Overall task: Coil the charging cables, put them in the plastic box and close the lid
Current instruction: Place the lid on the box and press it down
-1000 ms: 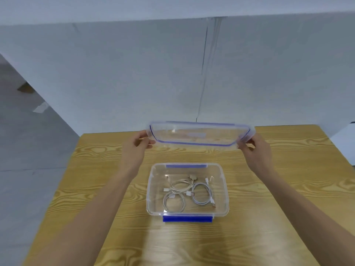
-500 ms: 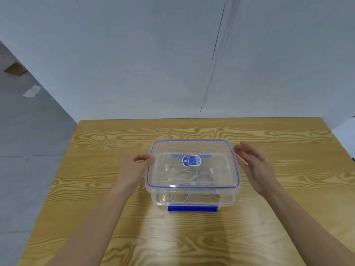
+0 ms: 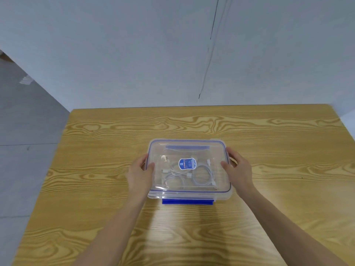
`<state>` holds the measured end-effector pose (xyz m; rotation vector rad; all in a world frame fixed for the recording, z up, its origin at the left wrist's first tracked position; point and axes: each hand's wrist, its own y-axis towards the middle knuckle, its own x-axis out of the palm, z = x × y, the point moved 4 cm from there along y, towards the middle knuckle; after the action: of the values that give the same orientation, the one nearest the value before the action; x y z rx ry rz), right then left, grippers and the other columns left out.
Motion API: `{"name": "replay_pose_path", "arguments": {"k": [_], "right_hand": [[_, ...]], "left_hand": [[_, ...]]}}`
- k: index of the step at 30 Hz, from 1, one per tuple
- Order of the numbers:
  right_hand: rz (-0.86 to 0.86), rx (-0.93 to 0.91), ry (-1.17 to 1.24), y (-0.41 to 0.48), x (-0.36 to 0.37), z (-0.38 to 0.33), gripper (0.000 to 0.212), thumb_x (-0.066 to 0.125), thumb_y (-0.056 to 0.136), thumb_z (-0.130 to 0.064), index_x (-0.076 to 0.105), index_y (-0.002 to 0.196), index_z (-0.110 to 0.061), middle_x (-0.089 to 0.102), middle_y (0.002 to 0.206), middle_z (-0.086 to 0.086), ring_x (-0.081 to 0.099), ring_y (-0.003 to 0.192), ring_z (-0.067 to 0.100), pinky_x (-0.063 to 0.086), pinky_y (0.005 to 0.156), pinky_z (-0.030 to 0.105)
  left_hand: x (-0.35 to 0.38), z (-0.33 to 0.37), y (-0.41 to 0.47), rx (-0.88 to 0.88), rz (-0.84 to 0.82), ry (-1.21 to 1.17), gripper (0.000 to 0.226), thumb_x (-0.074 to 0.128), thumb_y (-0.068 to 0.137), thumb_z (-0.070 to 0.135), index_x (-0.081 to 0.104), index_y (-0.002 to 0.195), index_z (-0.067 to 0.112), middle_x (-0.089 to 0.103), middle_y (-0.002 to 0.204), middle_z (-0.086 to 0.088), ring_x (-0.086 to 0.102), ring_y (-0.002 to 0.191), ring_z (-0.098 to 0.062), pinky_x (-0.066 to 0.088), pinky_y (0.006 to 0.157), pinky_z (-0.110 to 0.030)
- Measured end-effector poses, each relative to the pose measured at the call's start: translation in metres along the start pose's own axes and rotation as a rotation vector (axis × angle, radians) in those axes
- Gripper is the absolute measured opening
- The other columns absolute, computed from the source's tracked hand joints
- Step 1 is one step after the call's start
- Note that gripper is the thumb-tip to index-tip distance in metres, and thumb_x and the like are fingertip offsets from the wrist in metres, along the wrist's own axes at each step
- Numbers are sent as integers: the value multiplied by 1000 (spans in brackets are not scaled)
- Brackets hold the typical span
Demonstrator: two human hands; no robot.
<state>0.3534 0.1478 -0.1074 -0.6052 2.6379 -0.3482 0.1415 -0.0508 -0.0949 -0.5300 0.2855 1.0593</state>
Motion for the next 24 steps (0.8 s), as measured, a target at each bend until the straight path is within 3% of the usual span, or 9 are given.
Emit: {"name": "replay_pose_path", "arguments": {"k": [6,14,19,24], "right_hand": [[-16,-42,-94,-3,0,2,44,57,88,-4,53,130,-18,50,140,-2,46,129,16,36,109,41],[-20,-94,-157,-9,0,7,43,56,88,-1,55,128,-15,46,143,1,42,132,15,34,111,39],[-35,-119,-209,-9,0,7,43,56,90,-5,52,131,-14,46,144,2,42,133,17,33,111,40],[-40,-217,-426,-12,5,5,41,52,93,-6,48,134,-7,44,145,9,38,135,25,22,108,24]], "left_hand": [[0,-3,0,26,10,58,34,60,87,9,62,121,13,62,105,10,59,103,-12,43,91,-27],[-2,-10,-8,63,22,143,33,62,87,11,63,120,13,65,107,3,61,103,-18,46,94,-34],[-2,-11,-9,53,21,169,36,61,89,14,60,124,12,65,120,-2,61,109,-20,45,97,-34],[1,-6,-12,121,37,225,32,58,90,10,63,122,10,67,119,-1,62,104,-22,40,86,-26]]}}
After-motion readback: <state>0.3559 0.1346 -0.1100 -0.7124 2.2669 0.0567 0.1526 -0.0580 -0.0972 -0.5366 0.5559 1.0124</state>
